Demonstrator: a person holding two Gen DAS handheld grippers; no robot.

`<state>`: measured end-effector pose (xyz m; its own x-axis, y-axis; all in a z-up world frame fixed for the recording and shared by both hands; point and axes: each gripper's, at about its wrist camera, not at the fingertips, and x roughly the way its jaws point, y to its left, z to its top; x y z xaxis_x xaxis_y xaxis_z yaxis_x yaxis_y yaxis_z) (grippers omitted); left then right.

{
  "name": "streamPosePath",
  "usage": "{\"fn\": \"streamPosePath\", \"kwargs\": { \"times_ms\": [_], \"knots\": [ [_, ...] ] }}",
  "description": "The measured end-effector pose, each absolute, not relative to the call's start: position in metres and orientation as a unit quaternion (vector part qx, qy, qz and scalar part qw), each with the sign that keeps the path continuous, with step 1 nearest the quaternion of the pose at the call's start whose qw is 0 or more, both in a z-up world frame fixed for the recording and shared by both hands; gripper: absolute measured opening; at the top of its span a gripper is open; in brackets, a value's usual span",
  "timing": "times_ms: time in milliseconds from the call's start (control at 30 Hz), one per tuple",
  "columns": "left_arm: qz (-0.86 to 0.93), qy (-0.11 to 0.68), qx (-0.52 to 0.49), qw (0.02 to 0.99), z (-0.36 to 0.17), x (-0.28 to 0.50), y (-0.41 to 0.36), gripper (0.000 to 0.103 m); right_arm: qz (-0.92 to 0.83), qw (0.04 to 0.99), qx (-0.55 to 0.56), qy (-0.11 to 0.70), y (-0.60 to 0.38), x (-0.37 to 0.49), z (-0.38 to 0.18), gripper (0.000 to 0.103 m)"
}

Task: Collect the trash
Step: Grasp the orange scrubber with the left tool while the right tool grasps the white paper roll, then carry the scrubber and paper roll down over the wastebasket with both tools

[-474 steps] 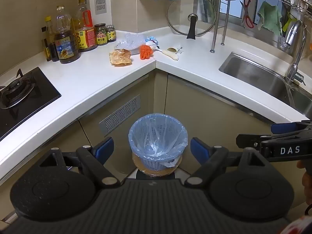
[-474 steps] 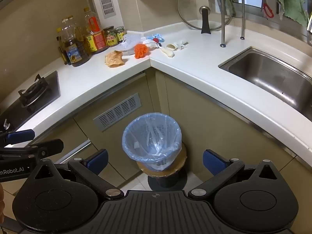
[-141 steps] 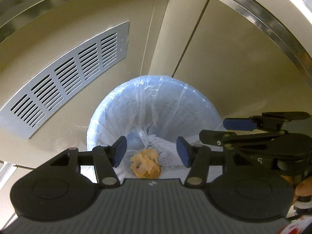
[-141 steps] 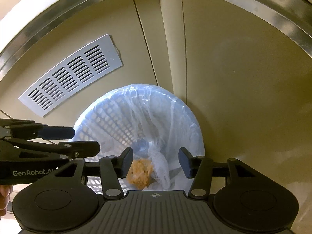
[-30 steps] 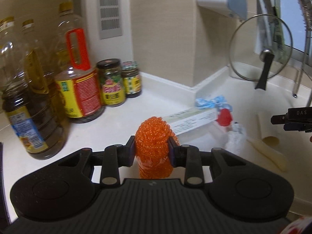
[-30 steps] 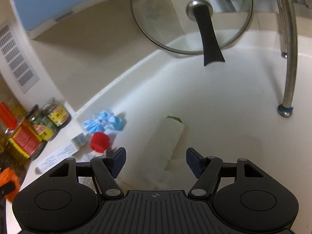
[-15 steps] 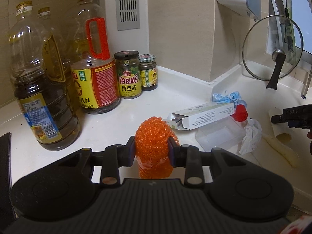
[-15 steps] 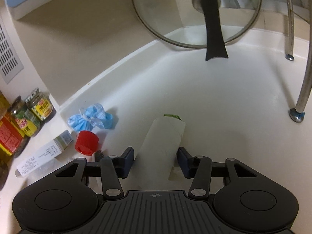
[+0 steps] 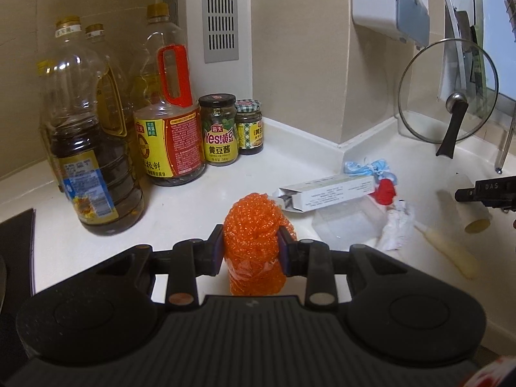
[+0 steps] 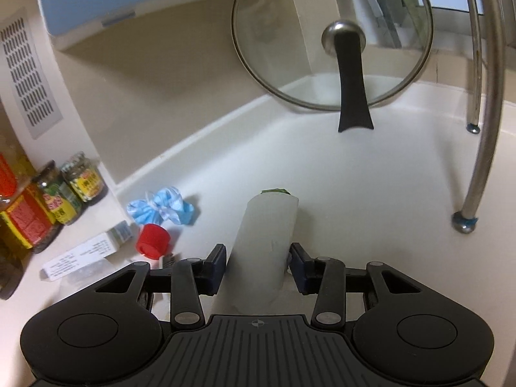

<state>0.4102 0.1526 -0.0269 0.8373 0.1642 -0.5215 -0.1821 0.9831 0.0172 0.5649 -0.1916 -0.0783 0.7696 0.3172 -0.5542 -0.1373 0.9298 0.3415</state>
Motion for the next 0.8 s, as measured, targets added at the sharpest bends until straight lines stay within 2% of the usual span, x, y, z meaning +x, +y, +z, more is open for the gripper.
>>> {"fn": "streamPosePath", "kwargs": {
  "times_ms": [400, 800],
  "knots": [
    [0.098, 0.254, -0.037, 0.962, -0.015, 0.344, 0.079, 0.03, 0.222, 0.918, 0.151, 0.293, -0.229, 0.485, -0.045, 0.043],
    [0.117, 0.266, -0.063, 0.955, -0.027, 0.262, 0.007, 0.03, 0.365, 0.864, 0.15, 0.314, -0.225, 0.384, -0.04, 0.043]
  ]
}}
